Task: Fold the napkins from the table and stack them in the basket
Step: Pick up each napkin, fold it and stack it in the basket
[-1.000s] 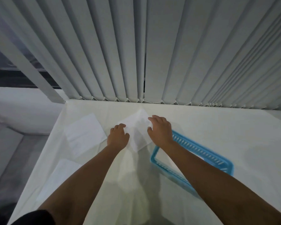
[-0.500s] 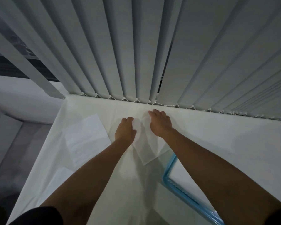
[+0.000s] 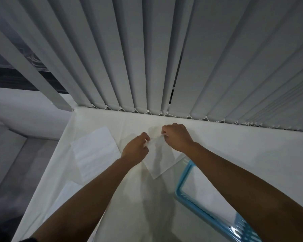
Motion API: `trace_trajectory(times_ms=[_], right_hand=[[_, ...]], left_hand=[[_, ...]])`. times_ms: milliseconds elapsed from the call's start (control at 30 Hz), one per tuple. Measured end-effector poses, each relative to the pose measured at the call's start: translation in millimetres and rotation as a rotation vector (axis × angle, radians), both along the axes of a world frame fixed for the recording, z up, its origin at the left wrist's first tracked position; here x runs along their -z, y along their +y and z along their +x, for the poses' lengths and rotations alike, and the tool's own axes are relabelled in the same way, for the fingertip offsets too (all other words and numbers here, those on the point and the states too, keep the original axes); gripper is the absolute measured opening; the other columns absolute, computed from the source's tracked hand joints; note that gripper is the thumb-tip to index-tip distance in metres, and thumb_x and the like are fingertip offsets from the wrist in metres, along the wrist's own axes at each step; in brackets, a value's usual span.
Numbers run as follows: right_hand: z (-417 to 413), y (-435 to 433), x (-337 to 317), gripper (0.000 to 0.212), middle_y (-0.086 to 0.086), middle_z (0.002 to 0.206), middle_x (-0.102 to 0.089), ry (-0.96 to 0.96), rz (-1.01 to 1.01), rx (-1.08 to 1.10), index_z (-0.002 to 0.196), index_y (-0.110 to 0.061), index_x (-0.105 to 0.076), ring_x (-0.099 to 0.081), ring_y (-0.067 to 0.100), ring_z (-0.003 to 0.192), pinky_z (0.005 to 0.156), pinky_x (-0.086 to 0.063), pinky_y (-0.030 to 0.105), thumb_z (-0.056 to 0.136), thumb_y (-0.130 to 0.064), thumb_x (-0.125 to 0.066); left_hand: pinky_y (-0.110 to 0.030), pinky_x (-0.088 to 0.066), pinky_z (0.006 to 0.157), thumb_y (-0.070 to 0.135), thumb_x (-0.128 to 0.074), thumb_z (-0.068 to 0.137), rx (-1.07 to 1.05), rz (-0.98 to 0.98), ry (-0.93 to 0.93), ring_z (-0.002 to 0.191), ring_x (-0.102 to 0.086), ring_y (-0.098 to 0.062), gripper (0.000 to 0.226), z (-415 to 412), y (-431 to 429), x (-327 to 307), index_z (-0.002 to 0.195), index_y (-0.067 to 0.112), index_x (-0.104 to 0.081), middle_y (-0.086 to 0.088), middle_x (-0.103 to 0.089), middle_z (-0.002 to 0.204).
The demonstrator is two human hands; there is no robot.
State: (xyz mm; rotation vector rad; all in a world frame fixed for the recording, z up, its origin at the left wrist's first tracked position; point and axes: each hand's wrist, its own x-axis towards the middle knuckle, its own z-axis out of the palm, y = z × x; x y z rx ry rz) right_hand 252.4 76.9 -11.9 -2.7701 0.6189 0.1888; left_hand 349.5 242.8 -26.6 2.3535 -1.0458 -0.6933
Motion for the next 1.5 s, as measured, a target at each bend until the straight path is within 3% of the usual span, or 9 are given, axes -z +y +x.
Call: trace_trajectory(times_ms=[133,333,533,700,967,1133,1233,1367,1500], right_hand=[[-30.0,-0.8,-2.0,0.030,-0.003,0.104,-0.069,0.057,-0.066,-0.048,0.105,-0.026,-0.069,-0.055,0.022,0.102,0.094,-0.033,0.037,0.087,-0.018,-0.047],[-63.8,-2.5,1.0,0.041,-0.007,0.125,-0.063,0.255,-0.052,-0.046,0.117,-0.032,-0.066,-0.042,0.019,0.124,0.116,-0.010,0.043,0.087,-0.012,-0.046],[-62.6,6.6,1.2,0.049,-0.005,0.138,-0.054,0.250,-0.032,-0.012,0.132,-0.032,-0.055,-0.036,0.018,0.133,0.118,-0.007,0.043,0.090,-0.011,-0.043],[-55.0,19.4,7.0,0.054,-0.007,0.157,-0.028,0.318,-0.087,-0.027,0.148,-0.026,-0.031,-0.024,0.024,0.142,0.118,-0.004,0.050,0.095,-0.019,-0.039],[-63.2,13.8,6.9,0.054,-0.007,0.158,-0.026,0.320,-0.075,0.090,0.148,-0.026,-0.032,-0.023,0.023,0.142,0.118,-0.004,0.049,0.095,-0.021,-0.039],[-75.5,18.9,-4.7,0.043,-0.008,0.146,-0.046,0.066,0.013,0.273,0.136,-0.028,-0.051,-0.036,0.020,0.133,0.113,-0.020,0.038,0.094,-0.023,-0.042],[-86.0,35.3,-19.8,0.030,-0.006,0.126,-0.062,-0.148,0.064,0.421,0.118,-0.025,-0.064,-0.049,0.021,0.115,0.096,-0.036,0.036,0.094,-0.026,-0.047],[-104.2,71.4,-35.9,0.036,0.002,0.089,-0.069,-0.261,0.176,0.562,0.088,-0.015,-0.069,-0.059,0.021,0.087,0.078,-0.048,0.037,0.095,-0.041,-0.046],[-115.0,103.4,-47.7,0.050,0.003,0.086,-0.070,-0.252,0.641,0.796,0.080,-0.015,-0.069,-0.064,0.018,0.081,0.080,-0.049,0.034,0.097,-0.051,-0.038]], left_hand=[[-0.033,-0.048,0.085,0.018,-0.057,0.083,0.111,0.038,0.040,0.101,-0.056,-0.019,0.033,-22.6,11.2,-0.5,0.116,0.024,-0.054,0.002,-0.061,0.110],[-0.027,-0.043,0.092,0.052,-0.055,0.086,0.149,0.165,0.098,0.106,-0.055,-0.014,0.041,-49.6,6.8,3.2,0.121,0.030,-0.055,0.010,-0.058,0.115],[-0.037,-0.047,0.095,0.025,-0.048,0.092,0.043,0.131,-0.043,0.116,-0.052,-0.022,0.031,-40.8,-5.5,12.1,0.122,0.020,-0.055,-0.003,-0.056,0.123],[-0.039,-0.049,0.093,0.030,-0.051,0.092,-0.005,0.181,-0.039,0.112,-0.056,-0.024,0.034,-38.2,-22.6,15.1,0.125,0.020,-0.050,-0.004,-0.059,0.120],[-0.035,-0.052,0.085,0.025,-0.053,0.086,-0.027,0.315,0.030,0.102,-0.060,-0.026,0.022,-36.2,-39.2,12.3,0.102,0.014,-0.062,-0.005,-0.065,0.108],[-0.029,-0.045,0.068,0.020,-0.053,0.085,-0.135,0.184,0.153,0.084,-0.058,-0.024,0.004,-36.1,-32.4,-4.0,0.087,0.017,-0.053,-0.006,-0.064,0.091],[-0.025,-0.042,0.063,0.013,-0.059,0.085,-0.245,-0.041,0.284,0.080,-0.057,-0.022,0.016,-41.7,-26.7,-22.6,0.101,0.015,-0.056,-0.003,-0.063,0.087],[-0.013,-0.042,0.066,0.018,-0.065,0.085,-0.358,-0.233,0.380,0.087,-0.062,-0.014,0.029,-60.8,-18.5,-48.5,0.113,0.020,-0.059,0.002,-0.067,0.096],[-0.034,-0.054,0.088,0.019,-0.067,0.084,-0.535,-0.374,0.490,0.093,-0.065,-0.020,0.029,-88.6,-14.5,-62.7,0.112,0.015,-0.061,-0.003,-0.069,0.105]])
